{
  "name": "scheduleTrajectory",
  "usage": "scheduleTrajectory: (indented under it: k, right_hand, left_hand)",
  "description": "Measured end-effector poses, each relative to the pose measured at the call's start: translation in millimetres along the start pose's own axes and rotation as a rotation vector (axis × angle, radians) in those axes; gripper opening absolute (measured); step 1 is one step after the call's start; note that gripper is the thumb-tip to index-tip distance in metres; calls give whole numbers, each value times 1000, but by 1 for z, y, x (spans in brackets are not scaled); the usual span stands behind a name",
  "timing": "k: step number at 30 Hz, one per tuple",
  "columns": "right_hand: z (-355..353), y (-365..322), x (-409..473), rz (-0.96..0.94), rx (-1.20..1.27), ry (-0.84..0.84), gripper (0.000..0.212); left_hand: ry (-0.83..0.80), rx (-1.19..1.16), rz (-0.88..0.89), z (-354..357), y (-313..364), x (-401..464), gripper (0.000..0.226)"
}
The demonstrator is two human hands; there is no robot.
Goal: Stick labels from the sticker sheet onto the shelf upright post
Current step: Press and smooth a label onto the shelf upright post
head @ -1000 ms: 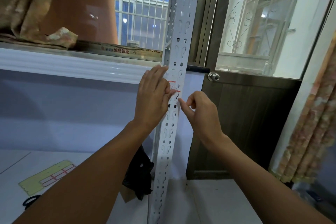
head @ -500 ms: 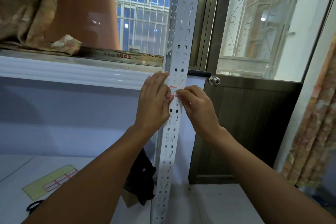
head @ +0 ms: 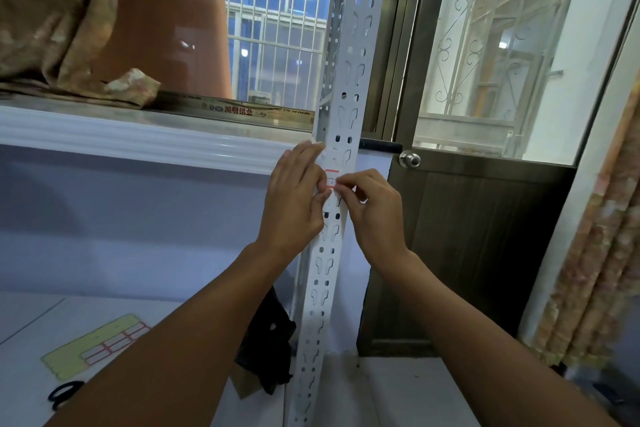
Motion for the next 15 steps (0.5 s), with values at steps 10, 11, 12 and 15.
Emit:
scheduleTrajectory:
  k: [10,11,12,15]
  right_hand:
    - [9,-5,-1,-20,-65,-59,7]
    - [12,-7,-1,-43,-79,-64,7]
    - [14,-7,-1,-74,-99,-78,7]
    - [14,-2,-8,-232,-208,-150,6]
  left_hand:
    - [22,2,6,-4,0,5,8]
    - [24,6,7,-5,-2,6,8]
    - [25,11,10,-6,-3,6,8]
    - [10,25,10,-5,-2,-1,8]
Point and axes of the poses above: each hand's wrist, its own x-axis towards the middle knuckle, its own z-axis out of the palm, y = z × x, the point moved 4 cm from there along x, towards the middle knuckle, and after that the axes turned 14 degrees about y, right-handed, at the moved point
